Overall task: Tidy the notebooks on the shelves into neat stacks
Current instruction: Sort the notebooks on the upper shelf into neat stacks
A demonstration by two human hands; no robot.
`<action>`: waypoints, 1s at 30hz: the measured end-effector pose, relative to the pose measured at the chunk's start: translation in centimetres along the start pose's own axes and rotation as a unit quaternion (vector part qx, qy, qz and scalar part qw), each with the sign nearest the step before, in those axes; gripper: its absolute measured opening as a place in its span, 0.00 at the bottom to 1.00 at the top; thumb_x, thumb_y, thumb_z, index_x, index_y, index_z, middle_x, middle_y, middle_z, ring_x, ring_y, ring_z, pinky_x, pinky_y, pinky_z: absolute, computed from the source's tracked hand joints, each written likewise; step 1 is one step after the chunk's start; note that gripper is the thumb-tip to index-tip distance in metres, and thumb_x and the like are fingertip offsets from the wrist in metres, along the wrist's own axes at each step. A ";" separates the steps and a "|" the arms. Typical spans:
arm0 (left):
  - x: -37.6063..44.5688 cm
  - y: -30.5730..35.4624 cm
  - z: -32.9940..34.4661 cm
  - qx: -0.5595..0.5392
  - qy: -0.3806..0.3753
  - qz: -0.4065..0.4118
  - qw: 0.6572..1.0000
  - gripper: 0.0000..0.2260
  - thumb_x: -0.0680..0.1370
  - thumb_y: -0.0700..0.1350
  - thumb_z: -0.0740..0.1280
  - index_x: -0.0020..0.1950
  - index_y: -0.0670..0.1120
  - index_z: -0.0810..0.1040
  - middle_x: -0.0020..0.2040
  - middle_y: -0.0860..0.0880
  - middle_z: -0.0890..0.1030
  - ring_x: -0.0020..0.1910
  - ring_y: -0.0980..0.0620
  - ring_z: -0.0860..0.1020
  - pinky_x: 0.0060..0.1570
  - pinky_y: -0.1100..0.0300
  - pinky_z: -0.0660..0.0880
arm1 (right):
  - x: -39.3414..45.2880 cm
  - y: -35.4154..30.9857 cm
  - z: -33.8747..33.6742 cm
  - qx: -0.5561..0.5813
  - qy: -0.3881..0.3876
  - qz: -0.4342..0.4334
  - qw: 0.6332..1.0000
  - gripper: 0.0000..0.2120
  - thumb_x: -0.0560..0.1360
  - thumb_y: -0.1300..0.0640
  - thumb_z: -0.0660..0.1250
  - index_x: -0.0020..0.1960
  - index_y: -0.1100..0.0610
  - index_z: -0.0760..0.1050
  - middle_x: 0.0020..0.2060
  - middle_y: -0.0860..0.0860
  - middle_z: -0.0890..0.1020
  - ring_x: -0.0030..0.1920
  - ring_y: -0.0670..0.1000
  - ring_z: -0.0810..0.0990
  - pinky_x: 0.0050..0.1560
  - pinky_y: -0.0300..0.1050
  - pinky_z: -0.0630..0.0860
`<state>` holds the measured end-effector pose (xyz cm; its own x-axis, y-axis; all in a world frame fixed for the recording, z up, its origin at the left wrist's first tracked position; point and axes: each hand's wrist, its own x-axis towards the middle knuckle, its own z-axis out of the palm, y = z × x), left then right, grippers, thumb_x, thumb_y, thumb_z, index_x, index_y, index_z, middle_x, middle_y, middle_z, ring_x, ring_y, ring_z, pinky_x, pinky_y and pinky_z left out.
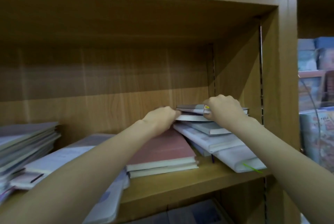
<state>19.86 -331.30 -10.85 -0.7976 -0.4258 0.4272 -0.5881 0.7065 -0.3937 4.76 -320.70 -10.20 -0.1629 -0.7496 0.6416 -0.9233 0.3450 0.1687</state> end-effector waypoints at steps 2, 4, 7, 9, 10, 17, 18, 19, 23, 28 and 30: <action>-0.7 -0.4 -1.2 0.043 0.019 0.009 0.999 0.09 0.79 0.38 0.57 0.58 0.46 0.70 0.51 0.43 0.78 0.50 0.41 0.77 0.41 0.55 0.67 | 0.2 0.1 -0.6 0.026 -0.014 0.014 0.999 0.16 0.78 0.51 0.62 0.63 0.55 0.73 0.55 0.58 0.78 0.54 0.61 0.76 0.43 0.45 0.67; -1.6 -0.8 -2.7 0.097 0.041 0.025 0.994 0.12 0.79 0.39 0.57 0.61 0.48 0.68 0.52 0.45 0.78 0.50 0.42 0.78 0.40 0.56 0.67 | 0.4 0.3 -1.1 0.062 -0.023 0.035 0.997 0.18 0.78 0.50 0.63 0.64 0.56 0.72 0.56 0.58 0.78 0.55 0.61 0.77 0.45 0.46 0.69; -3.2 -2.2 -5.9 0.164 0.058 0.024 0.984 0.12 0.79 0.41 0.57 0.62 0.48 0.66 0.52 0.46 0.77 0.50 0.42 0.78 0.40 0.53 0.69 | 0.6 0.8 -1.7 0.136 -0.051 0.082 0.986 0.18 0.77 0.50 0.65 0.63 0.58 0.72 0.55 0.58 0.78 0.53 0.60 0.77 0.44 0.46 0.69; -5.0 -3.8 -8.4 0.190 0.063 -0.010 0.980 0.12 0.80 0.43 0.56 0.64 0.48 0.66 0.54 0.46 0.76 0.51 0.42 0.78 0.42 0.53 0.71 | 0.4 0.8 -1.7 0.149 -0.090 0.091 0.981 0.18 0.76 0.50 0.66 0.60 0.59 0.73 0.55 0.59 0.77 0.53 0.61 0.76 0.45 0.46 0.70; -6.4 -4.6 -9.5 0.203 0.059 -0.022 0.977 0.13 0.81 0.42 0.56 0.66 0.48 0.65 0.55 0.46 0.75 0.51 0.42 0.78 0.42 0.53 0.70 | 0.2 0.6 -1.6 0.146 -0.121 0.081 0.979 0.18 0.75 0.49 0.67 0.59 0.60 0.73 0.55 0.59 0.77 0.54 0.61 0.76 0.46 0.47 0.70; -18.9 -6.6 -9.6 0.234 -0.022 -0.045 0.971 0.16 0.80 0.55 0.55 0.66 0.53 0.66 0.57 0.49 0.78 0.54 0.45 0.78 0.47 0.56 0.73 | -2.9 -3.9 -4.9 0.301 -0.174 -0.064 0.936 0.31 0.72 0.39 0.65 0.67 0.58 0.70 0.63 0.53 0.76 0.62 0.53 0.74 0.59 0.44 0.70; -20.1 -6.6 -9.0 0.185 -0.037 -0.033 0.981 0.18 0.79 0.58 0.56 0.66 0.52 0.68 0.56 0.49 0.80 0.54 0.45 0.79 0.47 0.57 0.72 | -3.4 -5.1 -5.7 0.309 -0.159 -0.089 0.934 0.30 0.73 0.40 0.65 0.68 0.57 0.69 0.64 0.53 0.75 0.64 0.53 0.72 0.61 0.44 0.69; -21.4 -6.6 -8.4 0.100 -0.042 -0.014 0.994 0.21 0.77 0.61 0.58 0.65 0.51 0.70 0.55 0.49 0.81 0.52 0.48 0.79 0.47 0.60 0.72 | -4.0 -6.3 -6.4 0.309 -0.153 -0.111 0.932 0.30 0.73 0.41 0.66 0.69 0.56 0.68 0.65 0.52 0.74 0.66 0.53 0.70 0.63 0.45 0.68; -25.8 -6.1 -8.1 -0.206 0.031 -0.044 0.977 0.20 0.75 0.56 0.67 0.61 0.46 0.76 0.50 0.51 0.83 0.49 0.65 0.77 0.46 0.79 0.69 | -6.8 -11.0 -7.7 0.269 -0.190 -0.187 0.925 0.29 0.73 0.42 0.66 0.69 0.53 0.68 0.66 0.50 0.73 0.65 0.51 0.71 0.61 0.44 0.68; -28.0 -10.0 -7.5 -0.200 0.036 -0.240 0.949 0.16 0.78 0.36 0.59 0.66 0.43 0.72 0.62 0.45 0.78 0.62 0.49 0.75 0.58 0.61 0.70 | -7.9 -14.9 -8.1 0.298 -0.202 -0.089 0.929 0.21 0.78 0.45 0.62 0.58 0.63 0.76 0.48 0.58 0.83 0.46 0.55 0.83 0.47 0.45 0.76; -27.7 -10.2 -6.6 -0.207 0.003 -0.256 0.944 0.18 0.78 0.34 0.56 0.67 0.42 0.70 0.65 0.44 0.75 0.65 0.48 0.72 0.60 0.62 0.66 | -8.0 -15.8 -8.3 0.383 -0.234 -0.009 0.894 0.21 0.78 0.46 0.62 0.56 0.64 0.74 0.40 0.59 0.84 0.37 0.56 0.84 0.41 0.46 0.81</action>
<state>48.81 -323.01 -13.26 -0.4212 -0.7696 0.4799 -0.7929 0.5693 0.2172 23.58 -315.44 -11.79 -0.1071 -0.9672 0.2302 -0.8655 -0.0233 -0.5003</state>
